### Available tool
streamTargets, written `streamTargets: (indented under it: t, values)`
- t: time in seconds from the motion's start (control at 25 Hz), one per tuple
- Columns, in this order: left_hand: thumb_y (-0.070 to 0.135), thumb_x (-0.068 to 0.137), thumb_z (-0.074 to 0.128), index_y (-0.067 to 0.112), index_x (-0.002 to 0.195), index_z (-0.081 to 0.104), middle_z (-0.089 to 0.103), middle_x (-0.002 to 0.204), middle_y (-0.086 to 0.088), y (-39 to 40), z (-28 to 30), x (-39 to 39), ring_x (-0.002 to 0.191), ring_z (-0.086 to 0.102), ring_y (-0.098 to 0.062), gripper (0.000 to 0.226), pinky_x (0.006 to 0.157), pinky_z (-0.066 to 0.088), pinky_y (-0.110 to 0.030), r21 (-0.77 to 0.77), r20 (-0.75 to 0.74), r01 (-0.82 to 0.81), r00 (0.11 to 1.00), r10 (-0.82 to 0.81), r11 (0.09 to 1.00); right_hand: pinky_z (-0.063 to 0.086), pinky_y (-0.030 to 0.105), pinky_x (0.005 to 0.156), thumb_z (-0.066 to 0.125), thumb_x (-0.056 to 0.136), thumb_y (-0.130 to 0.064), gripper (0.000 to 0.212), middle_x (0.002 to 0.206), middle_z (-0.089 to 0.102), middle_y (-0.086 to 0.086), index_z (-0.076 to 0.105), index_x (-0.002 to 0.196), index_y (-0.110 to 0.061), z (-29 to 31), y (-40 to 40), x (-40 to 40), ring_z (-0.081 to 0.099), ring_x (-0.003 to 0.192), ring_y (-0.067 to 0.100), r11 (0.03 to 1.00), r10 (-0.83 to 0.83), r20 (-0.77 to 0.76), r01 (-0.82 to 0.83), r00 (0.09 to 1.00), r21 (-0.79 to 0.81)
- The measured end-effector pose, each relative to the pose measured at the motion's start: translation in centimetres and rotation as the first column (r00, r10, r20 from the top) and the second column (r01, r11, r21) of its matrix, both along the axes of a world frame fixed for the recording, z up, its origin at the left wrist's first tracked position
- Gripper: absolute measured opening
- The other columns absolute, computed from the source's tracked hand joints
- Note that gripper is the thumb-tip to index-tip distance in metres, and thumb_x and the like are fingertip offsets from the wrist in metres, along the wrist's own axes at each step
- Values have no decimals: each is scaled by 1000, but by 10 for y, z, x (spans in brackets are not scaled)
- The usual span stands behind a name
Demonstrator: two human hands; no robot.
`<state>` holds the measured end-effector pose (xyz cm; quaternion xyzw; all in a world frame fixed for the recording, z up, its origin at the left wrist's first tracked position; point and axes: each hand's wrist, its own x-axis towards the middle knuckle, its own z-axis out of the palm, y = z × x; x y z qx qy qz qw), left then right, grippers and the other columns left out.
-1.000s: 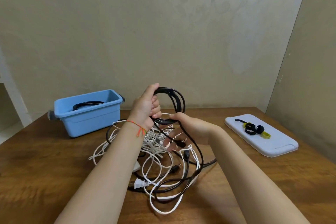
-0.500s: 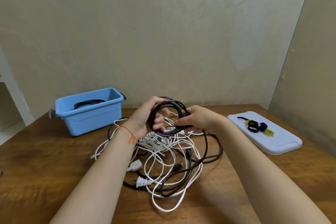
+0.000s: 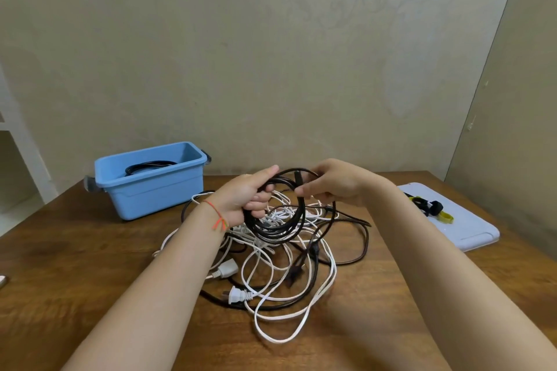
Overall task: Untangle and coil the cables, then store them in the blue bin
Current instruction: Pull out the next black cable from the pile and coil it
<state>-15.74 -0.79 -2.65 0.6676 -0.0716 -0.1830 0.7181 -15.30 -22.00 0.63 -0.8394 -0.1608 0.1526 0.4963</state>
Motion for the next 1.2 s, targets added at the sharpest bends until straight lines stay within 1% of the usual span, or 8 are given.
streamTargets:
  t: [0.16,0.28,0.44,0.6,0.72,0.88,1.0,1.2]
  values:
    - [48,95,54,18,56,43,27,45,6,-2,-5,-8,34,27,-5,51,36,19,-17,-282,-118,31,991,-66,959,50,27,66,68,87,-24,12,75,61,4,69,83,-13,-14,-3,-7,58,67,14,942,112,-76,-81,991,327]
    - [55,95,52,18,46,31,23,40,3,-10,-2,-10,30,23,-9,64,34,17,-18,-197,-88,-32,996,15,980,57,34,70,57,96,-28,18,78,64,8,59,91,-11,-17,4,-17,65,72,22,870,210,-146,-116,967,480]
    - [53,99,48,9,71,54,31,49,-1,-12,6,-14,34,25,-12,52,39,30,-24,-7,43,-40,998,40,999,44,27,52,56,95,-38,26,56,51,4,57,87,-14,-16,10,-22,49,50,18,907,150,-140,-80,979,414]
    - [71,89,45,14,102,56,27,50,2,-21,9,-21,38,20,-9,60,41,20,-24,70,110,-52,993,44,996,25,24,46,52,102,-32,26,55,30,1,60,103,-7,-19,21,-21,29,46,13,922,87,-167,-16,982,386]
    - [45,96,58,11,114,58,36,49,6,-29,4,-24,39,26,-7,38,38,19,-21,53,256,-152,957,134,987,21,25,45,49,104,-29,30,56,32,1,52,121,-5,-20,24,-23,28,46,12,912,63,-127,-6,990,410]
    - [31,98,59,10,113,59,50,50,9,-31,0,-23,34,32,-2,26,35,18,-17,-51,272,-149,949,158,987,33,25,48,48,104,-28,39,65,48,8,52,122,7,-24,21,-22,41,51,16,919,45,-67,-15,997,394]
    - [31,96,61,12,108,58,48,53,1,-30,-1,-22,32,30,-2,23,35,16,-17,-70,257,-134,955,148,988,49,29,63,44,106,-23,36,87,62,16,57,125,5,-24,21,-24,56,65,19,902,111,-53,-78,992,424]
    - [31,91,66,9,111,60,45,53,-2,-25,-4,-18,32,27,-4,31,34,16,-16,-91,220,-121,966,139,988,56,36,80,45,104,-12,32,101,61,24,56,133,-1,-25,16,-24,64,81,25,822,175,-90,-95,981,562]
